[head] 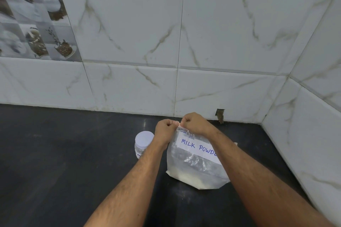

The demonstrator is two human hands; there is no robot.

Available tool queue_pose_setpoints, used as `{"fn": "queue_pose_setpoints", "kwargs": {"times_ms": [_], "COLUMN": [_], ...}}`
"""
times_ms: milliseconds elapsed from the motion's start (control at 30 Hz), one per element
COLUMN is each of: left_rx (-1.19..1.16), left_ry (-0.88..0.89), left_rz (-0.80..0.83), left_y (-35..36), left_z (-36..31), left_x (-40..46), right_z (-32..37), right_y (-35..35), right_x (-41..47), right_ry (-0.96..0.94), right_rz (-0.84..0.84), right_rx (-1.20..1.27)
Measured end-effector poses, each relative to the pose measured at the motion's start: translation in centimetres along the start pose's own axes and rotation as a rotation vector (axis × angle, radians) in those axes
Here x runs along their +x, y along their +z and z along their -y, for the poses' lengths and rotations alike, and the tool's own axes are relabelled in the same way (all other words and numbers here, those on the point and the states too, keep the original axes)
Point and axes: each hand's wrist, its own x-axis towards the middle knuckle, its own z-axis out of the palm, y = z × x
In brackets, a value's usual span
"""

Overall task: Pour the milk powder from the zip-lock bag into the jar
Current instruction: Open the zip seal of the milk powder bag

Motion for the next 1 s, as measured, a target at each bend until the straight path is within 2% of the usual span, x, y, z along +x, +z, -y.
{"fn": "queue_pose_setpoints", "kwargs": {"times_ms": [433, 1000], "left_rx": [0.043, 0.111], "left_ry": [0.016, 0.033], "left_rz": [-0.061, -0.051], "left_y": [0.2, 0.3], "left_z": [0.5, 0.3], "left_x": [0.1, 0.3], "right_z": [-1.4, -2.7], "right_y": [-1.3, -2.5], "right_x": [-2.3, -5.2], "right_ry": [0.027, 0.066], "right_rz": [-0.045, -0.118], "right_rx": [-0.046, -0.092]}}
